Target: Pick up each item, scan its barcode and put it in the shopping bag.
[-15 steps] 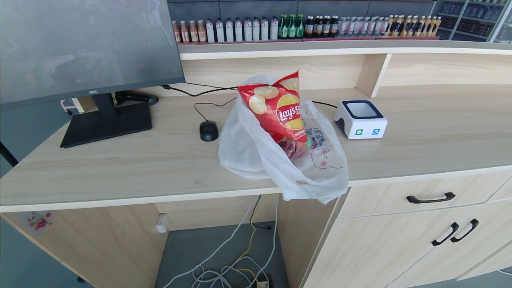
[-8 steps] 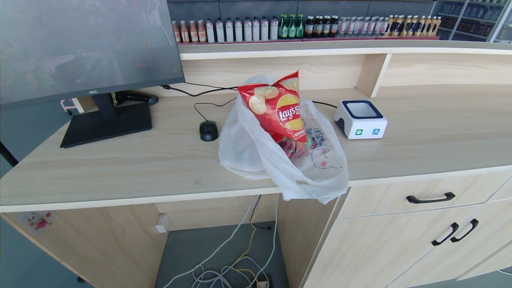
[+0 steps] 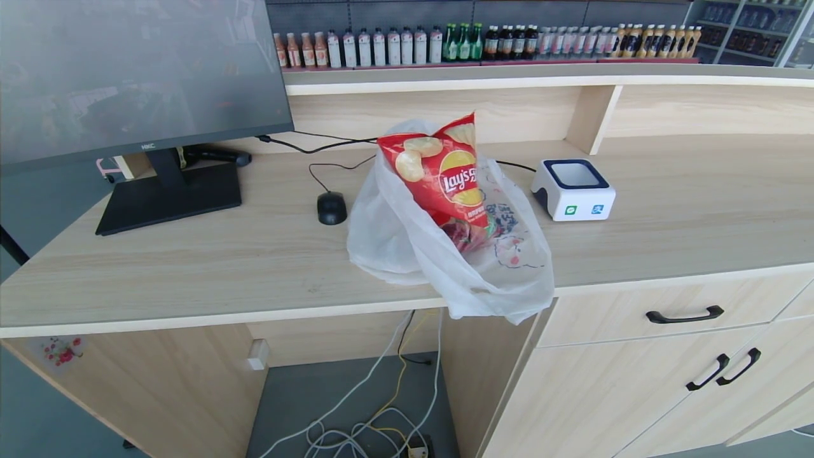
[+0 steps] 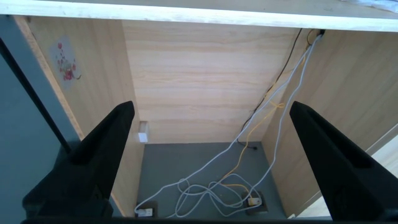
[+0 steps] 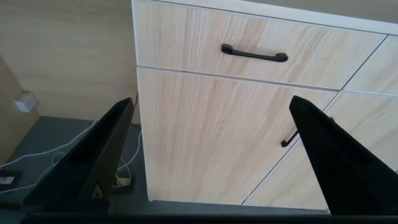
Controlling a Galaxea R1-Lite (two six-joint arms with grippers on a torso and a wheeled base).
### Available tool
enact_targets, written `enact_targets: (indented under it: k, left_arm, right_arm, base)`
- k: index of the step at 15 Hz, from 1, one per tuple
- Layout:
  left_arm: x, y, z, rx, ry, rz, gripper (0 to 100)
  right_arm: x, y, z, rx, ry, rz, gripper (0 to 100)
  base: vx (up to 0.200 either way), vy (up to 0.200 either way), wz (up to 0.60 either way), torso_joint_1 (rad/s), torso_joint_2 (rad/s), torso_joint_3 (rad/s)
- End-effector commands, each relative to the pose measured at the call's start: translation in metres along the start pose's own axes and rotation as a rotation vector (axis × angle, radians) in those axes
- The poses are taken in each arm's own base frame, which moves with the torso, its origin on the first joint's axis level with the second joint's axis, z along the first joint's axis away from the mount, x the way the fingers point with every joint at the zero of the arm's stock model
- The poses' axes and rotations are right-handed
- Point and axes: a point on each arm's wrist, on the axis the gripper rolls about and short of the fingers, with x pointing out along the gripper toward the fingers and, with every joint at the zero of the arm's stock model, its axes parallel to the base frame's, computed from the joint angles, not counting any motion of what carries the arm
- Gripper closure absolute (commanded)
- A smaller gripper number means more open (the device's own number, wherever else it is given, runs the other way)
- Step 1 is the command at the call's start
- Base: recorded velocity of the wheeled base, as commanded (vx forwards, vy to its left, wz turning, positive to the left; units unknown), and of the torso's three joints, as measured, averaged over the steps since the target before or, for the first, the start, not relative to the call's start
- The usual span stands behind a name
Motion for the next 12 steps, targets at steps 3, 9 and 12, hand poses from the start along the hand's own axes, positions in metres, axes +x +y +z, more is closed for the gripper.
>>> enact_targets:
  k: [3,9,12]
  left_arm:
    - [0.0000,0.0000,0.0000,-0.001,0.000,0.001,0]
    - [0.0000,0.0000,0.0000,-0.003,0.000,0.001,0]
    - [0.0000,0.0000,0.0000,-0.004,0.000,0.001,0]
  right_arm:
    - [0.0000,0.0000,0.0000,-0.002,0.000,0.001,0]
    - [0.0000,0.0000,0.0000,0.000,0.000,0.001,0]
    - [0.0000,0.0000,0.0000,0.001,0.000,-0.001,0]
  base:
    - [0.000,-0.200,0.00,0.004,0.00,0.004]
    - [0.000,-0.200,0.00,0.006,0.00,0.003]
    - [0.000,-0.200,0.00,0.004,0.00,0.001]
